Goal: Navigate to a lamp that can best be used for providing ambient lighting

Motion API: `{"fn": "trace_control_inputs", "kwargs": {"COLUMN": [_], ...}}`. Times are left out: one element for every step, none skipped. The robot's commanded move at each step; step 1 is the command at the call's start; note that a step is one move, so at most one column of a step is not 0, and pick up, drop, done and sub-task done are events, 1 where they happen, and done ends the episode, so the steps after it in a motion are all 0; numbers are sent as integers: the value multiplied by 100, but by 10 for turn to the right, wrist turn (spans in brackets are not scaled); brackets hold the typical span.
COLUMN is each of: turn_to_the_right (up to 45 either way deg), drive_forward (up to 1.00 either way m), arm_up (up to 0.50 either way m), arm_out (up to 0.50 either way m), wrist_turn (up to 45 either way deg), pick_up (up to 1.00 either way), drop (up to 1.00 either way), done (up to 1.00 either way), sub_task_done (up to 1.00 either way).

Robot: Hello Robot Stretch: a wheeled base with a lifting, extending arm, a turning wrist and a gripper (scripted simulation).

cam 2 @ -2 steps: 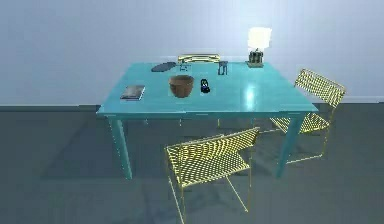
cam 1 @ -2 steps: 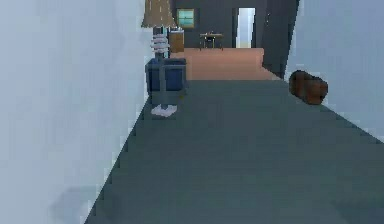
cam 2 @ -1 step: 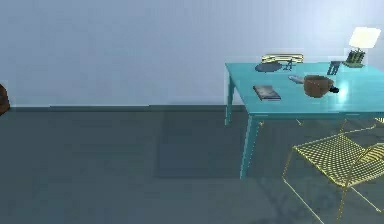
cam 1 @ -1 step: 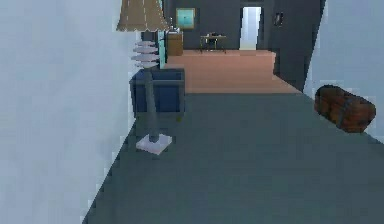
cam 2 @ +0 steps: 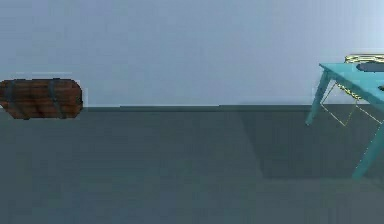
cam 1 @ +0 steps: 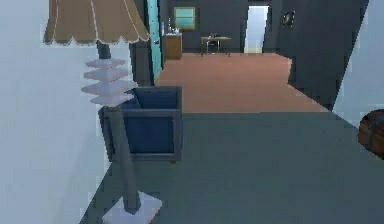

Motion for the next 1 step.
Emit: {"fn": "trace_control_inputs", "kwargs": {"turn_to_the_right": [-90], "drive_forward": [0], "arm_up": [0], "arm_out": [0], "wrist_turn": [0], "pick_up": [0], "drop": [0], "done": [0], "sub_task_done": [0]}}
